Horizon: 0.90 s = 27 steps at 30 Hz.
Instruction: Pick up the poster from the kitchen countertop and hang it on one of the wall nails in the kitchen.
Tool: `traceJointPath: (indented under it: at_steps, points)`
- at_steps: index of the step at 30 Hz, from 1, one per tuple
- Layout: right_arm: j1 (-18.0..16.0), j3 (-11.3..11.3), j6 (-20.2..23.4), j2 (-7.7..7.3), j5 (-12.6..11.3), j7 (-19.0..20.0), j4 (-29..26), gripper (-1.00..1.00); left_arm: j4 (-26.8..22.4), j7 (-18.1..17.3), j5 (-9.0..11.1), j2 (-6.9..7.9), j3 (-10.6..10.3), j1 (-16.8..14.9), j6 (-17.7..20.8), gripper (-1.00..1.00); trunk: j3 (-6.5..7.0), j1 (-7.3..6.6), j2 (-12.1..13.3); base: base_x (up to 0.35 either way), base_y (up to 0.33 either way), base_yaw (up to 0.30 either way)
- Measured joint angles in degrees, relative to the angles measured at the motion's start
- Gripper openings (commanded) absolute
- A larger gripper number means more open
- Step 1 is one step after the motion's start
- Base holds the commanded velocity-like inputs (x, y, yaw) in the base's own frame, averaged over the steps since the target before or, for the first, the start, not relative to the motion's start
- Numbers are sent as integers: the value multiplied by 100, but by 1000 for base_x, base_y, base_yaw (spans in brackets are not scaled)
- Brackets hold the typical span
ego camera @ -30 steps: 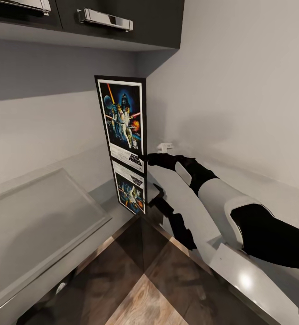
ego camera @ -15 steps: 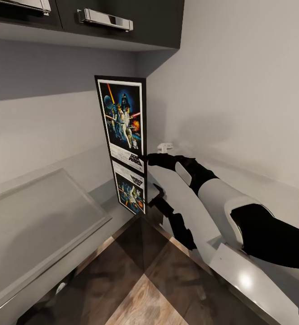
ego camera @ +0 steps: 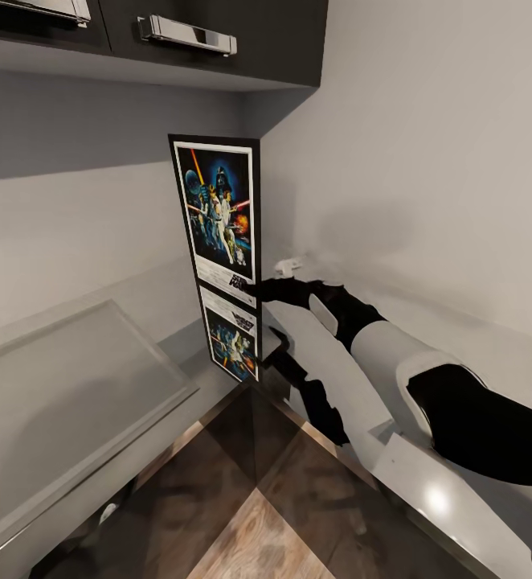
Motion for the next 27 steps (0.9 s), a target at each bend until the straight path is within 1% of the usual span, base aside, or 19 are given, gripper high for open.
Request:
traceJointPath:
  at_steps: [7, 27]
  points:
    - [12, 13, -114, 0, 0, -1, 14, 100, 3, 0, 0, 0, 0, 0, 0, 100, 0, 0, 0, 0, 0, 0]
    - [13, 16, -114, 0, 1, -1, 50, 100, 3, 0, 0, 0, 0, 0, 0, 100, 0, 0, 0, 0, 0, 0]
